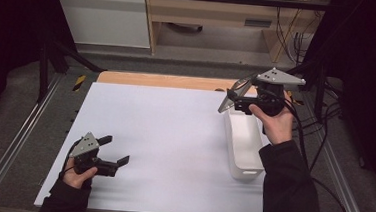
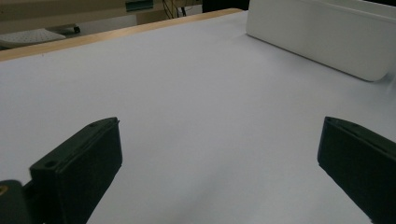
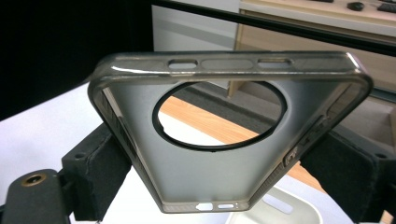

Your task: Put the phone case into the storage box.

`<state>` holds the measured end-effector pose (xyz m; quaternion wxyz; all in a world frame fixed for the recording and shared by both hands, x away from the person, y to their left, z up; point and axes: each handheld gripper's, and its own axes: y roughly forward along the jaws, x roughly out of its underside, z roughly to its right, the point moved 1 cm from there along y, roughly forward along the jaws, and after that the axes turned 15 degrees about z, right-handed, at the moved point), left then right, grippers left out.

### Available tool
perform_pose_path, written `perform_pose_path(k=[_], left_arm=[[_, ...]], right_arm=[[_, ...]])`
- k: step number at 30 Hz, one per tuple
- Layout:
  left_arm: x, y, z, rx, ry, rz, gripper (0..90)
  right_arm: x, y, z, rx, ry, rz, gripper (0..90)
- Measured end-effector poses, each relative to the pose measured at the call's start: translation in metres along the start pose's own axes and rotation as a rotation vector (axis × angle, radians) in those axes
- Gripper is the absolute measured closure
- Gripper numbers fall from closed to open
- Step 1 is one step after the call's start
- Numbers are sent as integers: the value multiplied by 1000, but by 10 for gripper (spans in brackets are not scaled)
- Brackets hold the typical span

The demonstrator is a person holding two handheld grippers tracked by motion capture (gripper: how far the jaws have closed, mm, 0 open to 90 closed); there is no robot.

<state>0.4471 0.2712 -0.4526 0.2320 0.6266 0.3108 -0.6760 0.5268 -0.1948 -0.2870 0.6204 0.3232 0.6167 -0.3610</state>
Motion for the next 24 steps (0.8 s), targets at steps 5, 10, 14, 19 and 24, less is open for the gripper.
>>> perform_pose_path(k=[5, 10, 14, 19, 24], left_arm=[[0, 0, 0, 4, 4, -4, 0], [1, 1, 0, 5, 4, -8, 0], [2, 2, 1, 7, 7, -12, 0], [2, 2, 0, 7, 7, -13, 0], [2, 2, 1, 10, 8, -14, 0]], right_arm=[[2, 5, 4, 38, -1, -14, 117], [4, 8, 10, 84, 9, -22, 117], [6, 10, 15, 110, 17, -29, 117], [10, 13, 21, 140, 36, -37, 117], [13, 18, 27, 172, 52, -48, 116]])
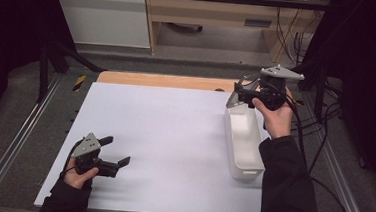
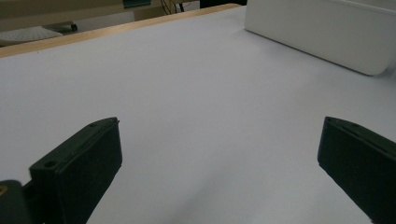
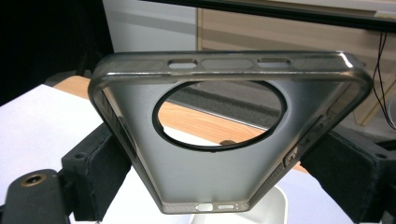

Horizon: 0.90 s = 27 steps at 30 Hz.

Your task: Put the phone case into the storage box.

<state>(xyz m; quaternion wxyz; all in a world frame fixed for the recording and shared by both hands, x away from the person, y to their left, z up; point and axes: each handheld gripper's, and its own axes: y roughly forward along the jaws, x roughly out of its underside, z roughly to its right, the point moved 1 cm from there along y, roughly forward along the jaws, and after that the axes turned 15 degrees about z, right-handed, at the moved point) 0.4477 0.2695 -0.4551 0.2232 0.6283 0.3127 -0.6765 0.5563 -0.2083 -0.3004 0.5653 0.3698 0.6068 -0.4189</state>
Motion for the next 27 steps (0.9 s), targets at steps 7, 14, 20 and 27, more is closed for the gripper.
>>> perform_pose_path(k=[7, 14, 20, 27], left_arm=[[0, 0, 0, 3, 0, -1, 0], [1, 1, 0, 8, 2, -4, 0], [2, 1, 0, 12, 3, -7, 0], [2, 2, 0, 15, 3, -7, 0]], right_arm=[[3, 9, 5, 43, 10, -17, 116], [9, 18, 9, 91, 13, -40, 116], [15, 24, 13, 116, 27, -53, 116], [21, 30, 18, 143, 42, -68, 116]])
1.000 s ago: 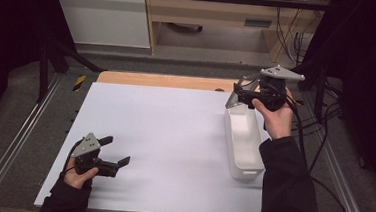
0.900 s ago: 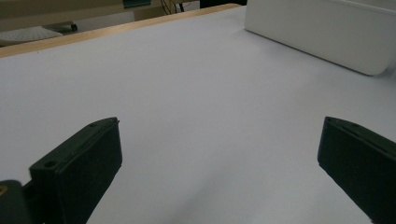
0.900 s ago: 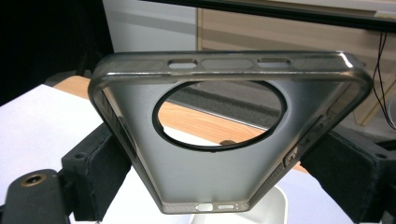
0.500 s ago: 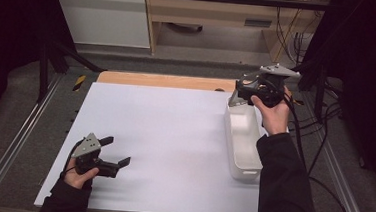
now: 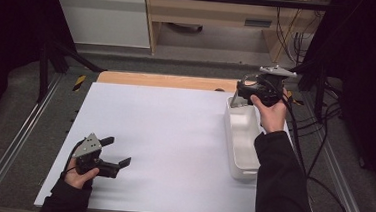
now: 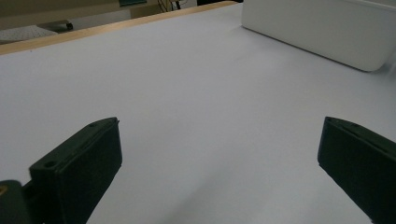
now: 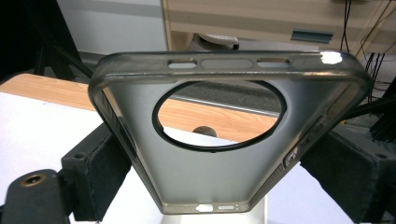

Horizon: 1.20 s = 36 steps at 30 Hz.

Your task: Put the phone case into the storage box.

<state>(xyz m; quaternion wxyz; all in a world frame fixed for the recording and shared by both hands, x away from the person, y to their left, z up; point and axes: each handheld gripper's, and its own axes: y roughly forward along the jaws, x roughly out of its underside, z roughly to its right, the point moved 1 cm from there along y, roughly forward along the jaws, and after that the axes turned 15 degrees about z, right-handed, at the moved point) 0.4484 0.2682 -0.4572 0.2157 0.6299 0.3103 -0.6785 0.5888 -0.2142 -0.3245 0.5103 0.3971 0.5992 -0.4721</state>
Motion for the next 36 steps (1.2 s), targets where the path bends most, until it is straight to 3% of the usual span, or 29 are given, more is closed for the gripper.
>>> perform_pose_path(k=[36], left_arm=[[2, 2, 1, 12, 9, -13, 0]], right_arm=[[37, 38, -3, 73, 1, -89, 116]])
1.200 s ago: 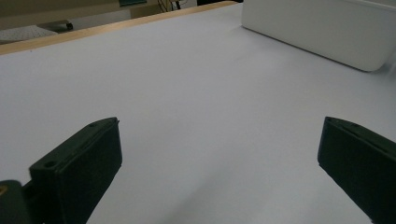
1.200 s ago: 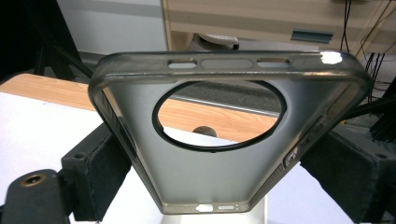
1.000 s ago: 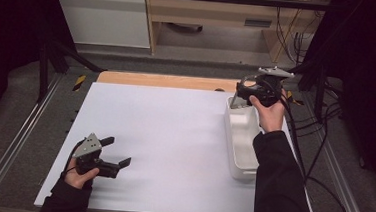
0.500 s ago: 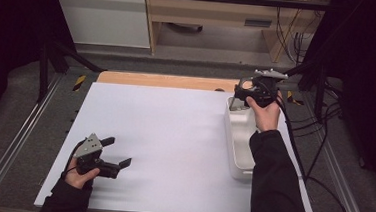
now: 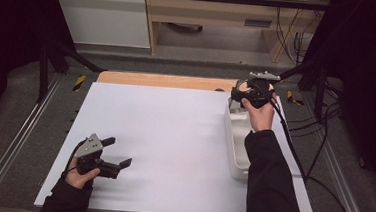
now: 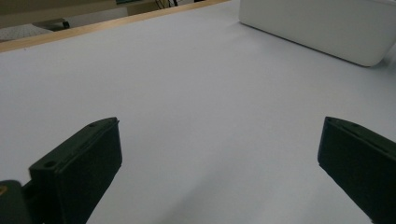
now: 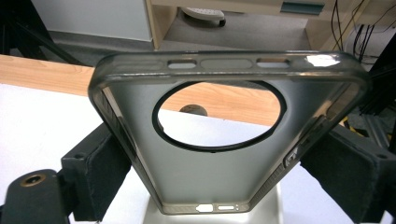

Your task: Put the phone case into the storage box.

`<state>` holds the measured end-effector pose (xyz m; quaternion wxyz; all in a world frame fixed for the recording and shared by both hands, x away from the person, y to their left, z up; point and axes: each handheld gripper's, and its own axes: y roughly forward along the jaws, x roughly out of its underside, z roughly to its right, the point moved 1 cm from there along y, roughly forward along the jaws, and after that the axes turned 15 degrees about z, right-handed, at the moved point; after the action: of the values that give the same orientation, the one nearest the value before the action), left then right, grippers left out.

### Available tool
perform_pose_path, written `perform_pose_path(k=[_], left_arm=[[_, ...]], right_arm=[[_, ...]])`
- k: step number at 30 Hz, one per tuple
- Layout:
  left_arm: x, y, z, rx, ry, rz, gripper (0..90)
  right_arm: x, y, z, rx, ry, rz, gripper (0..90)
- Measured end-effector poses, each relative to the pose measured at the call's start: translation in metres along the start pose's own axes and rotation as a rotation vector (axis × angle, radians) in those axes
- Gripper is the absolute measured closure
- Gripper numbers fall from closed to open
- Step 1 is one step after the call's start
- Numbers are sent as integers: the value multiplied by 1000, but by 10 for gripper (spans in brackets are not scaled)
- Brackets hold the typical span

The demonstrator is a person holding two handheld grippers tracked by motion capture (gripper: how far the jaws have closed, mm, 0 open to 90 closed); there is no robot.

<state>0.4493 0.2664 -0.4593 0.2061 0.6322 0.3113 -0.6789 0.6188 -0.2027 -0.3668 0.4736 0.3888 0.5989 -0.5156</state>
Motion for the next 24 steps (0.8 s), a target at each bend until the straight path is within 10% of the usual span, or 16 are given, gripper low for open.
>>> perform_pose_path(k=[24], left_arm=[[1, 1, 0, 5, 6, -8, 0]], right_arm=[[21, 17, 6, 33, 22, -45, 115]])
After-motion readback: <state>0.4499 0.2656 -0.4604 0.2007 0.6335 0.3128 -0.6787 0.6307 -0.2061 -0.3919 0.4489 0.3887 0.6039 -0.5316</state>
